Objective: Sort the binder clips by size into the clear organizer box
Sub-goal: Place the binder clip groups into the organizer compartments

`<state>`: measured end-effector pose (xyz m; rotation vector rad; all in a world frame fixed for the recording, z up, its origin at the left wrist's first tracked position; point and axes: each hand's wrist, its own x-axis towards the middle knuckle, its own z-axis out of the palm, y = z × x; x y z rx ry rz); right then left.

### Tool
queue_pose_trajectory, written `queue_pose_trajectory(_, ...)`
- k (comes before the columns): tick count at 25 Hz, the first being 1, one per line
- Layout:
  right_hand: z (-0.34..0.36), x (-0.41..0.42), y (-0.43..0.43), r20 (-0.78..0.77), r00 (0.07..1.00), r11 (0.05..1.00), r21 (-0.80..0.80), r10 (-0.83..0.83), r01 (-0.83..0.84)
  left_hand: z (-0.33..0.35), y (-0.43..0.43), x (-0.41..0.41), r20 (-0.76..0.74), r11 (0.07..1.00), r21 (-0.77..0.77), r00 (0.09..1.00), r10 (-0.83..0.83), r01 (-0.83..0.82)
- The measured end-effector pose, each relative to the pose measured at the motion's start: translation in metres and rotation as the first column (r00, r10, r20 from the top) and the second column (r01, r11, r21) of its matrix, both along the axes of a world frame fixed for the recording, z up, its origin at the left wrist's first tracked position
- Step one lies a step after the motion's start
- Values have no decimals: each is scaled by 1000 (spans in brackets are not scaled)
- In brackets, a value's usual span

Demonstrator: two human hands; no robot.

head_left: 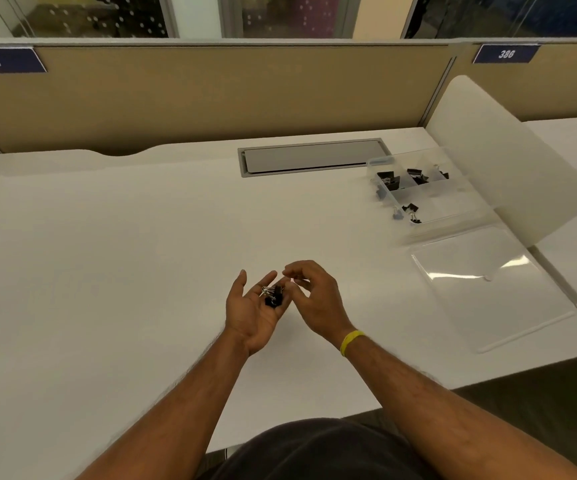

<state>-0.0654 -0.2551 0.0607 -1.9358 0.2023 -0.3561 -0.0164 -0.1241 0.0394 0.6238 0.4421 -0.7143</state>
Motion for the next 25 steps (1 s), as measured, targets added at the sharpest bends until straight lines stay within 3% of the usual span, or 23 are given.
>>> queue_pose_trajectory(1,4,-9,-48,15,984,984,5,-180,180,14,-53,4,-23,991,37,992,-124,125)
queue_pose_trajectory(2,1,-10,-53,-3,978,978,31,-207,207,13,-53,3,-23,988,86,992,-128,129)
queue_pose_trajectory(9,-8,-21,-51,-95,979,972,134,-180,192,11,-57,3,42,990,23,990,-137,136)
queue_pose_trajectory(14,-2,-23,-114,-25,983,983,-13,-182,182,25,-149,13,114,951,57,944,-308,304)
queue_pose_trajectory(17,4,-17,-149,-46,967,966,54,-252,254,35,-201,18,150,929,66,917,-369,363)
queue_pose_trajectory(20,10,-4,-187,-131,930,863,348,-343,367,46,-255,19,225,907,103,879,-420,407)
queue_pose_trajectory(25,15,26,-256,-219,862,527,715,-457,460,55,-338,31,335,879,184,813,-477,440)
